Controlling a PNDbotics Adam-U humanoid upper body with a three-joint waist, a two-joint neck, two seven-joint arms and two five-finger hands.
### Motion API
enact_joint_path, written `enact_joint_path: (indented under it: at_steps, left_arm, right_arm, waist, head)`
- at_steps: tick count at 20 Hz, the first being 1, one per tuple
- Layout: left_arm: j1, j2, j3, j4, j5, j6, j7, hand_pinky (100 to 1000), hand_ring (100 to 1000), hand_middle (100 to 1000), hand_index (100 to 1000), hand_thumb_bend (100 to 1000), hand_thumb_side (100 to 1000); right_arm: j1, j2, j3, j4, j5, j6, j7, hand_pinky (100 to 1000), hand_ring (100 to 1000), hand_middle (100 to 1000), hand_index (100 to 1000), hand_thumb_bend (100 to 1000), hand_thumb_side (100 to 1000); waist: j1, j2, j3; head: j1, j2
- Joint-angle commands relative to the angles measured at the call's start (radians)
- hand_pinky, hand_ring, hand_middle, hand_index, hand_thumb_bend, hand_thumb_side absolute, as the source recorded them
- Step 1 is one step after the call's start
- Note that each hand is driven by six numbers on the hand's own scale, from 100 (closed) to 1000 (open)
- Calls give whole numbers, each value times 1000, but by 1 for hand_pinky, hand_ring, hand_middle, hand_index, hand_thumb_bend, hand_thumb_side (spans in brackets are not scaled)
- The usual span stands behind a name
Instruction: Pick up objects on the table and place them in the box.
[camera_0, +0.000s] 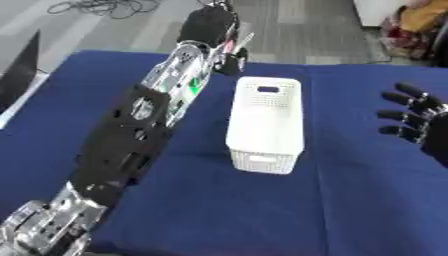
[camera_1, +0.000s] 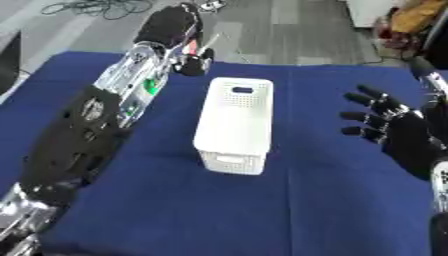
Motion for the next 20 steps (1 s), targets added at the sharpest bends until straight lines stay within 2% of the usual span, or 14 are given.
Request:
enact_joint_path:
  at_steps: [1, 6, 11, 20]
  left_arm:
    - [-23, 1, 11, -18, -3, -2, 0, 100, 100, 100, 126, 100, 244]
    - [-25, -13, 6, -7, 3, -3, 13, 100, 100, 100, 127, 100, 244]
    - [-25, -62, -10, 30, 14, -14, 39, 100, 100, 100, 127, 100, 246]
    - [-14, -84, -21, 67, 43, -34, 66, 100, 100, 100, 129, 100, 246]
  right_arm:
    - [-13, -1, -10, -22, -7, 66, 58, 733, 812, 944, 1000, 565, 1000]
    - [-14, 0, -24, -32, -15, 67, 40, 734, 812, 944, 1000, 560, 1000]
    - [-17, 8, -54, -52, -41, 76, -4, 734, 812, 942, 1000, 555, 1000]
    - [-22, 13, -50, -72, -69, 98, -33, 735, 812, 943, 1000, 555, 1000]
  waist:
    - [-1, -12, -1]
    - [-2, -11, -4]
    - [-5, -8, -14]
    - [-1, -7, -19]
  head:
    - [5, 0]
    - [4, 0]
    - [14, 0]
    - [5, -3]
